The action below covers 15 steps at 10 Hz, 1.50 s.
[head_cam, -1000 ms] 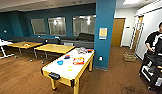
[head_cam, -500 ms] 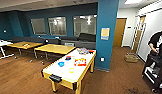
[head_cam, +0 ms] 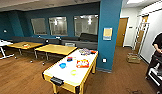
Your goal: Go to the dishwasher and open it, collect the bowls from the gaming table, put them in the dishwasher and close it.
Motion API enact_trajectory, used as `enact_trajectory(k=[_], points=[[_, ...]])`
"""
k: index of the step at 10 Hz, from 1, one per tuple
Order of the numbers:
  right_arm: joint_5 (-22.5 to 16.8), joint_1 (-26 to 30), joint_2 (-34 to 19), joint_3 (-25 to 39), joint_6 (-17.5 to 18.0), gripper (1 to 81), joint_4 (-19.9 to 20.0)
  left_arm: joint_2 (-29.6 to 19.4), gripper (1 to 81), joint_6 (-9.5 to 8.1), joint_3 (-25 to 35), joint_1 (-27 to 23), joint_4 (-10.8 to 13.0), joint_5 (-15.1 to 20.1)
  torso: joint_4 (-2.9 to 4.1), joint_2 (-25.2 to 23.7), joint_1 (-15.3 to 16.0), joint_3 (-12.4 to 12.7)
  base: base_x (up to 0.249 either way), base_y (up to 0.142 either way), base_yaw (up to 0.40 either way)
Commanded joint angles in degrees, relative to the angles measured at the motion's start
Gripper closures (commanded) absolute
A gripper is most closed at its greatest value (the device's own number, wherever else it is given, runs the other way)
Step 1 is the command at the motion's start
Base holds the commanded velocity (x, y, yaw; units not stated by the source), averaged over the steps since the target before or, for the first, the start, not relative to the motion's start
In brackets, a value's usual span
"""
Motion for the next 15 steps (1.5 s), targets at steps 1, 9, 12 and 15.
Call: enact_trajectory(k=[1,9,12,15], points=[[-2.79,2.92,0.29,0.36,-0.17,1.0,-0.16,-0.38,1.0,0.32,0.01,-2.50,-0.22,2.46,0.00,0.00,0.00,0.00,0.133,0.069,0.000],[-2.79,2.92,0.38,0.27,-0.17,1.0,-0.16,-0.38,1.0,0.32,0.01,-2.58,-0.13,2.46,0.00,0.00,0.02,0.00,0.099,0.079,0.000],[-2.79,3.09,0.38,0.27,-0.17,1.0,-0.16,-0.38,1.0,0.32,0.01,-2.58,-0.13,2.46,0.00,0.00,0.02,0.00,0.088,0.084,0.000],[-2.79,2.92,0.38,0.27,-0.17,1.0,-0.16,-0.30,1.0,0.32,0.01,-2.58,0.13,2.46,0.00,0.00,0.00,0.00,0.091,0.084,0.000]])
